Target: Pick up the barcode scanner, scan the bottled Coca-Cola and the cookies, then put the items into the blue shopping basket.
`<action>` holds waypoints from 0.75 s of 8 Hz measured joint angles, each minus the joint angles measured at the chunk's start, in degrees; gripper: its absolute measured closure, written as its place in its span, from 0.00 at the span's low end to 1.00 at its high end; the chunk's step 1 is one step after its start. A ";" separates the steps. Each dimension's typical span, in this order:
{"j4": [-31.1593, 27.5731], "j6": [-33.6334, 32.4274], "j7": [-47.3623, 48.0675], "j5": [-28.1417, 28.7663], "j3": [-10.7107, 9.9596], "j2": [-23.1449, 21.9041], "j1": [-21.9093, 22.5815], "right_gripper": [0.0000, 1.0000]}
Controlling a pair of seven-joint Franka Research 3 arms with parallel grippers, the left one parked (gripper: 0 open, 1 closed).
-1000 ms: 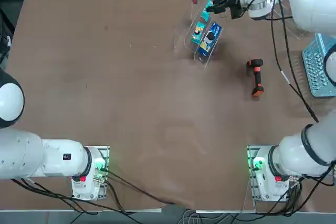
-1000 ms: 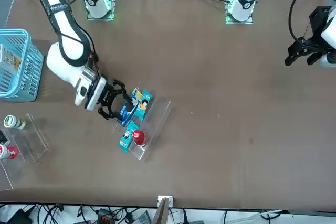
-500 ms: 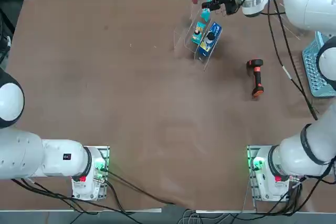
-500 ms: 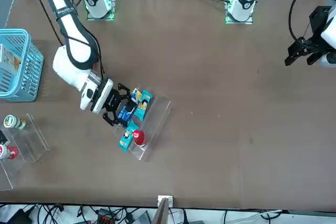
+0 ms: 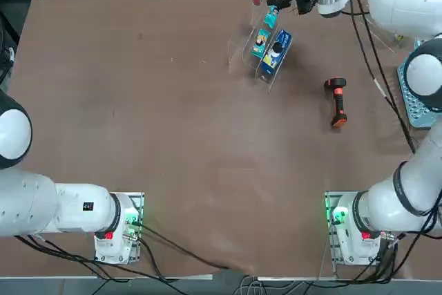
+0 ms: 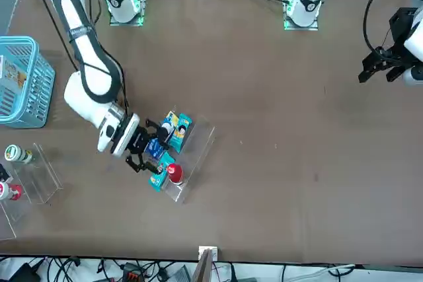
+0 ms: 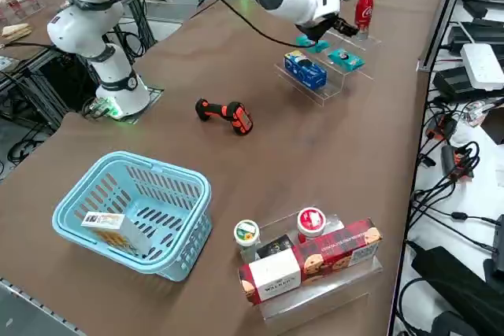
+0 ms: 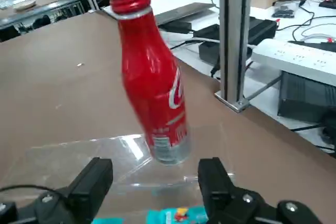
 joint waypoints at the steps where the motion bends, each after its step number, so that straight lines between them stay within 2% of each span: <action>1: 0.89 0.05 0.00 0.75 -0.01 0.89 0.80 0.00; 3: 2.07 0.23 0.00 1.30 -0.24 1.16 2.10 0.00; 6: 5.13 0.24 -0.03 1.32 -2.10 2.65 4.21 0.00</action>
